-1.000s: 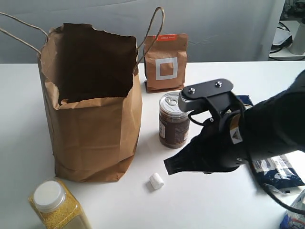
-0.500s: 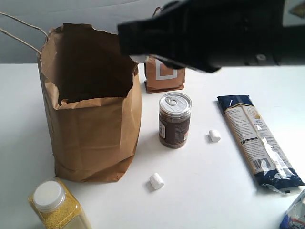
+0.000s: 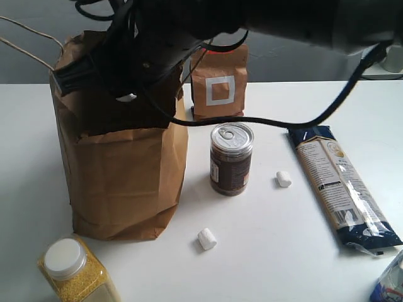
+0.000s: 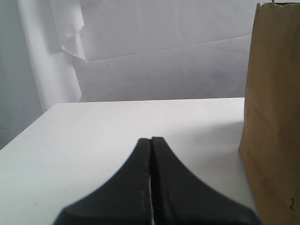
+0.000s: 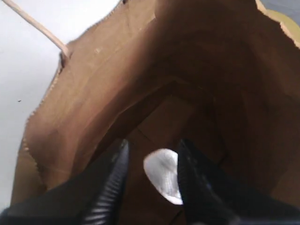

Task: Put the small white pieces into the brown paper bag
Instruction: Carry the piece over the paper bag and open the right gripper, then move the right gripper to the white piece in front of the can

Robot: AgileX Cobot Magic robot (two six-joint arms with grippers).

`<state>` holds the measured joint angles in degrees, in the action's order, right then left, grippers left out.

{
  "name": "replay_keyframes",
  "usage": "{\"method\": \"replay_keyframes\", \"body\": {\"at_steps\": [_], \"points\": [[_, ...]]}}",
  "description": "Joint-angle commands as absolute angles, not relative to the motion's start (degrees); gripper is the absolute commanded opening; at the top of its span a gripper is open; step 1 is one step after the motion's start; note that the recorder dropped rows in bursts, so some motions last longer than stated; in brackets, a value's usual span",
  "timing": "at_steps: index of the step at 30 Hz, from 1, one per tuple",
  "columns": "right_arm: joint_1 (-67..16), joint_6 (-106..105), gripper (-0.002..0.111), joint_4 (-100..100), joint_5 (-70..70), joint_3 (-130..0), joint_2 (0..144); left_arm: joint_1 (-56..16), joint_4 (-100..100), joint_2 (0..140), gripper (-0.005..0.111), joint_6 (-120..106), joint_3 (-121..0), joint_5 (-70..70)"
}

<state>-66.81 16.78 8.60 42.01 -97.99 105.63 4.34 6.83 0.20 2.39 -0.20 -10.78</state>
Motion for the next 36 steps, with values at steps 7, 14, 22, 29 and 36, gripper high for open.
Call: {"method": "replay_keyframes", "body": {"at_steps": [7, 14, 22, 29, 36], "points": [[-66.94, 17.27, 0.058, 10.95, 43.1, -98.77, 104.22, 3.88, 7.04, 0.0, 0.0, 2.61, 0.0, -10.5], [-73.55, 21.24, 0.003, 14.58, 48.4, -98.77, 93.66, 3.88, 7.04, 0.0, 0.0, 2.61, 0.0, -10.5], [-80.58, 30.03, 0.0, 14.02, 53.96, -76.43, 82.66, 3.88, 7.04, 0.0, 0.0, 2.61, 0.0, -10.5], [-76.35, 33.48, 0.0, 12.22, 37.51, -55.34, 81.22, 3.88, 7.04, 0.0, 0.0, 2.61, 0.0, -10.5], [-71.0, 32.52, 0.024, 10.91, 31.89, -51.81, 89.05, 3.88, 7.04, 0.0, 0.0, 2.61, 0.0, -10.5]]}}
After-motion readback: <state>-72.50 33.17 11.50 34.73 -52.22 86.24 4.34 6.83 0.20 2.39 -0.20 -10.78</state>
